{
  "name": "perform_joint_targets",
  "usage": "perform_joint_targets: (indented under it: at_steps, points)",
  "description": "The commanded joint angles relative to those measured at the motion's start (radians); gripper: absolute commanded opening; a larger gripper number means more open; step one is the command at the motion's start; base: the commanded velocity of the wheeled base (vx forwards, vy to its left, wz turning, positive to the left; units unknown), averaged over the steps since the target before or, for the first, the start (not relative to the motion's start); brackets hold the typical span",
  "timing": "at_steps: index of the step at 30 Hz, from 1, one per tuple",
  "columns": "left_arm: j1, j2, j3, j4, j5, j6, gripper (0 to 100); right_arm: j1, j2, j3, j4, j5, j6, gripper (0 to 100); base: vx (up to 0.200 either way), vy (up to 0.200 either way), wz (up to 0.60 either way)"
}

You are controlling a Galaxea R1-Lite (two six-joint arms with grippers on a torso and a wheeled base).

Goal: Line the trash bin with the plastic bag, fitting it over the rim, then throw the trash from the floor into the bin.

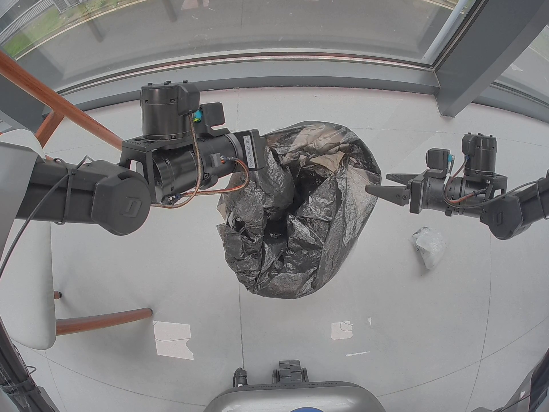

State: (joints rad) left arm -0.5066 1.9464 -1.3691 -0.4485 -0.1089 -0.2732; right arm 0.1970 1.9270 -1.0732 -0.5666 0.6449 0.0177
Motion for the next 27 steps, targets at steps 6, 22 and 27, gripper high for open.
perform_joint_targets:
  at_steps: [6, 22, 27]
  points:
    - [0.054, 0.046, -0.002, -0.001, 0.006, 0.002, 0, 0.007, -0.115, 0.142, -0.010, 0.004, -0.031, 100, 0.000, 0.000, 0.00]
    - [0.091, 0.062, 0.001, 0.001, 0.057, 0.014, 100, 0.084, -0.181, 0.279, -0.001, -0.005, -0.019, 100, 0.000, 0.000, 0.00]
    - [0.089, -0.006, 0.019, 0.002, 0.084, 0.009, 100, 0.101, -0.175, 0.277, 0.001, -0.013, -0.013, 100, 0.000, 0.000, 0.00]
